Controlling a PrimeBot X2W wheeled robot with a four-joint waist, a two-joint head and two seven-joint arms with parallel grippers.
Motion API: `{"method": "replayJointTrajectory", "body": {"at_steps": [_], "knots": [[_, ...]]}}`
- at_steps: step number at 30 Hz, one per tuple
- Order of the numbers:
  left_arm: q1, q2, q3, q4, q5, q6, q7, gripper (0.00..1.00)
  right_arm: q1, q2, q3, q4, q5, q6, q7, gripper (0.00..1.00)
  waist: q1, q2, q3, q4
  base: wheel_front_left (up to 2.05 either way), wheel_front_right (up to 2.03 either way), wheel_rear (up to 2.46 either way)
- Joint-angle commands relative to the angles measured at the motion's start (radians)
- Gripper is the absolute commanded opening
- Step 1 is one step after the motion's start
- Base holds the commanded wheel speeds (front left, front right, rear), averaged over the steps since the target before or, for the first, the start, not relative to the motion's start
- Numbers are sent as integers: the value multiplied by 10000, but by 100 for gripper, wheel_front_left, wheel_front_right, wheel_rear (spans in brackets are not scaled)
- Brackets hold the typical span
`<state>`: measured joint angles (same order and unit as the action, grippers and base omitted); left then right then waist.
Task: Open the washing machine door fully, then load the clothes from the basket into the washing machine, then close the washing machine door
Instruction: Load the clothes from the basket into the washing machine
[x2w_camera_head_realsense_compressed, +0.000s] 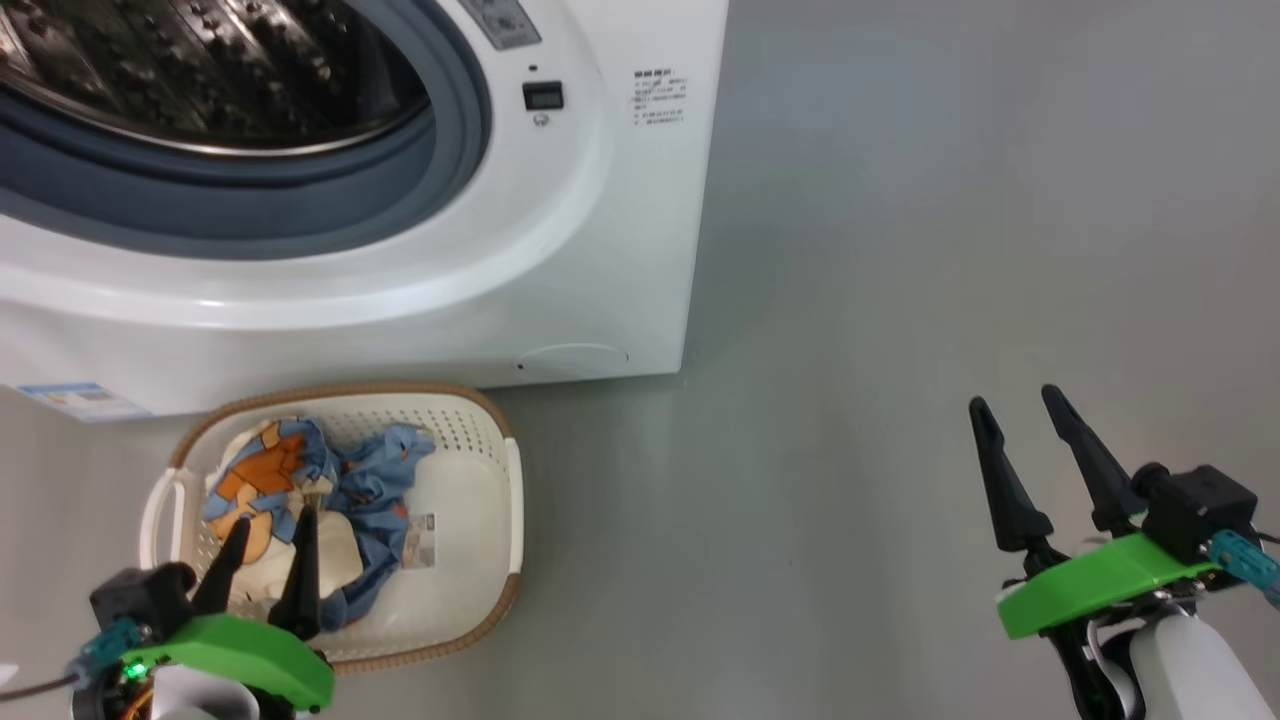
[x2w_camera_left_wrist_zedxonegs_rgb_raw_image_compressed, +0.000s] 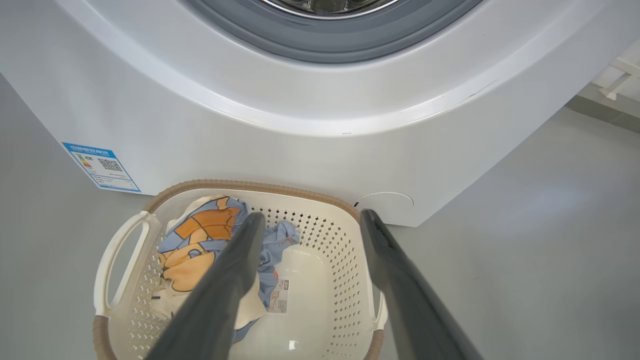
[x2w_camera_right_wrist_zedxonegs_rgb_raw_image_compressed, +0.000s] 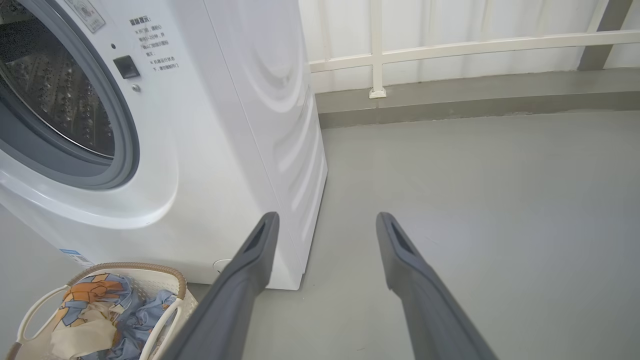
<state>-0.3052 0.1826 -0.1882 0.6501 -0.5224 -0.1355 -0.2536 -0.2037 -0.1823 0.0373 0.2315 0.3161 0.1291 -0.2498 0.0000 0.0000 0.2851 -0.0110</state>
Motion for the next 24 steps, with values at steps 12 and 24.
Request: {"method": "replayJointTrajectory", "body": {"at_steps": [12, 24], "knots": [[-2545, 422, 108, 3252, -305, 48, -82, 100, -923, 179, 419, -481, -259, 16, -120, 100, 0, 0, 1877, -137, 0, 0, 0], [-4521, 722, -267, 5989, -431, 62, 138, 100, -1490, 380, 603, -620, -410, 16, -120, 100, 0, 0, 2947, -302, 0, 0, 0]]}}
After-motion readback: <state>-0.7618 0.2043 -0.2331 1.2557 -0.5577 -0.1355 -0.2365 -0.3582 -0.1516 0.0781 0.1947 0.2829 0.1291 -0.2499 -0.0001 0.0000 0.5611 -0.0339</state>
